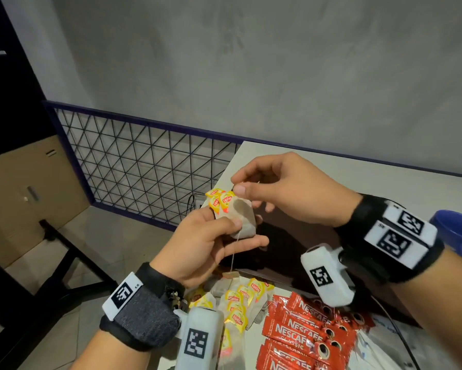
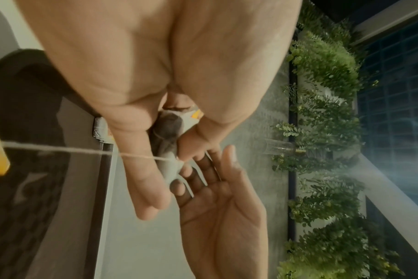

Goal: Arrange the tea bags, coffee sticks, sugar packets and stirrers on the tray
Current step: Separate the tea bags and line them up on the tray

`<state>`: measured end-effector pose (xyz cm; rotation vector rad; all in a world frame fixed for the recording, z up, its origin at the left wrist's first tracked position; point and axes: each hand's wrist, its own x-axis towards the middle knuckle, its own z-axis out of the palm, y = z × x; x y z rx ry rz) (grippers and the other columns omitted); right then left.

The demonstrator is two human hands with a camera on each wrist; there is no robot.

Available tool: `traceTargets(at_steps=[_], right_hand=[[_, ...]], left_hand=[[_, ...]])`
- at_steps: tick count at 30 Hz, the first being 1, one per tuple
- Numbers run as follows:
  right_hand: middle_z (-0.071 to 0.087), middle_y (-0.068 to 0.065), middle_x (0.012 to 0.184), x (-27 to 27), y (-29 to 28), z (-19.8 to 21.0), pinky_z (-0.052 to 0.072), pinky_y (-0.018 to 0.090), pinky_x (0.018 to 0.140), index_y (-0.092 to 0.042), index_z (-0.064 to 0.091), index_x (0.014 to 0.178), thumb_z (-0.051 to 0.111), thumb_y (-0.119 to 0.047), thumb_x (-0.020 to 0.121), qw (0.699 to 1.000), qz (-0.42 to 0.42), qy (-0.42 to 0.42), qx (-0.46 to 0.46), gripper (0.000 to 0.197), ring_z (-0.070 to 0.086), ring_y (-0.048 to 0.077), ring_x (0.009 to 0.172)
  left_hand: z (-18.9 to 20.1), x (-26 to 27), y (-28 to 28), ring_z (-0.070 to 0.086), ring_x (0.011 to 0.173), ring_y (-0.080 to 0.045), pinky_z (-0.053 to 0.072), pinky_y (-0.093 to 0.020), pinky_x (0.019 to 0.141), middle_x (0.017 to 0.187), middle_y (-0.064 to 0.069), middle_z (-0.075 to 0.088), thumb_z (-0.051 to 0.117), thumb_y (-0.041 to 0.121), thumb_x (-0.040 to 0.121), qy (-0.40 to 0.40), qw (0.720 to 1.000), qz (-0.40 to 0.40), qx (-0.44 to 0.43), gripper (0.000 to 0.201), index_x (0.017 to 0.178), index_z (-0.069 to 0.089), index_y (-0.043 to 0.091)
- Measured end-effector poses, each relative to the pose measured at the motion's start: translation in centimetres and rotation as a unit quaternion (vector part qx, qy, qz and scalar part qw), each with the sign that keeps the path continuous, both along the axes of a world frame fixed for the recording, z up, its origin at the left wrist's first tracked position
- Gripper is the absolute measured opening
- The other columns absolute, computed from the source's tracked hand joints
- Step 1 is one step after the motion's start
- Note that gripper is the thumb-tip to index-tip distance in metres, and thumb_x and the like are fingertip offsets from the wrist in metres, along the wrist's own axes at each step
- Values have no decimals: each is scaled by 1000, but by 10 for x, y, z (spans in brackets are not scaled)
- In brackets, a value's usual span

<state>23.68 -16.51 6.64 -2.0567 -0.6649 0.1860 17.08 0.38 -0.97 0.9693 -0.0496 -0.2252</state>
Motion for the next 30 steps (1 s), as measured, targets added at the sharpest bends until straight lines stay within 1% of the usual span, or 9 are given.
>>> traceTargets(at_steps=[2, 5, 8, 14, 16, 21, 25, 27, 30], right_hand=[[74, 9, 101, -9, -7, -2, 53, 18, 59, -17, 75, 111, 78, -18, 91, 1000, -11, 13, 8, 21, 71, 25, 75], [71, 18, 103, -15, -17, -11, 52, 14, 58, -12, 76, 113, 77, -5, 90, 999, -9, 51, 13, 24, 67, 7, 68], [74, 17, 99, -18, -24, -20, 54, 15, 64, -14, 78, 109, 78, -4, 89, 998, -23, 62, 13, 23, 71, 9, 73], [75, -1, 85, -25, -33, -29, 48, 19, 65, -25, 79, 97, 77, -18, 91, 999, -49, 10, 7, 9, 64, 3, 67], [75, -2, 89, -28, -35, -27, 48, 21, 69, -26, 79, 96, 76, -17, 92, 998, -49, -7, 24, 10, 65, 3, 71], [71, 19, 85, -33, -39, -24, 57, 32, 70, -4, 77, 93, 69, -1, 91, 984, -6, 54, 167, 9, 63, 30, 74], [66, 32, 87, -34, -43, -28, 53, 38, 67, -6, 79, 80, 55, -11, 83, 961, 22, 116, 249, 25, 63, 33, 77], [66, 28, 87, -36, -45, -29, 53, 34, 67, -3, 78, 84, 59, -15, 85, 963, 26, 113, 243, 22, 63, 31, 77], [70, 9, 88, -38, -47, -30, 52, 25, 67, -5, 75, 90, 67, -14, 78, 984, -2, 64, 164, 17, 65, 18, 81]], left_hand=[[0, 0, 0, 72, 99, -49, 63, -35, 77, 112, -33, 69, 51, -6, 95, -9, 1000, -16, 12, 28, 120, 59, -15], [1, 0, -2, 73, 98, -44, 62, -32, 78, 122, -31, 68, 50, -5, 96, -22, 999, -29, 21, 34, 129, 59, -9], [2, -1, -2, 75, 95, -40, 62, -29, 74, 122, -27, 70, 52, -2, 96, -17, 999, -25, 26, 34, 128, 61, -8], [1, 1, -2, 67, 115, -44, 62, -50, 87, 125, -30, 67, 54, 17, 101, -2, 999, -7, 31, 40, 126, 61, -12], [-1, 2, -2, 69, 105, -45, 64, -48, 81, 120, -28, 68, 55, 19, 101, 14, 999, 11, 32, 40, 125, 60, -13], [-2, 6, 2, 69, 79, -39, 65, -44, 71, 96, -21, 70, 54, 17, 102, 23, 997, 41, 61, 25, 113, 67, -2], [-5, 8, 2, 69, 70, -26, 63, -34, 64, 84, -12, 68, 57, 17, 102, 10, 994, 63, 86, 19, 102, 69, 4], [-7, 8, 2, 65, 66, -21, 60, -28, 58, 82, -10, 65, 59, 18, 100, 1, 993, 64, 98, 16, 96, 69, 7], [-9, 8, 3, 58, 59, -19, 51, -25, 49, 76, -8, 58, 67, 20, 94, -25, 990, 57, 126, 10, 90, 67, 11]])
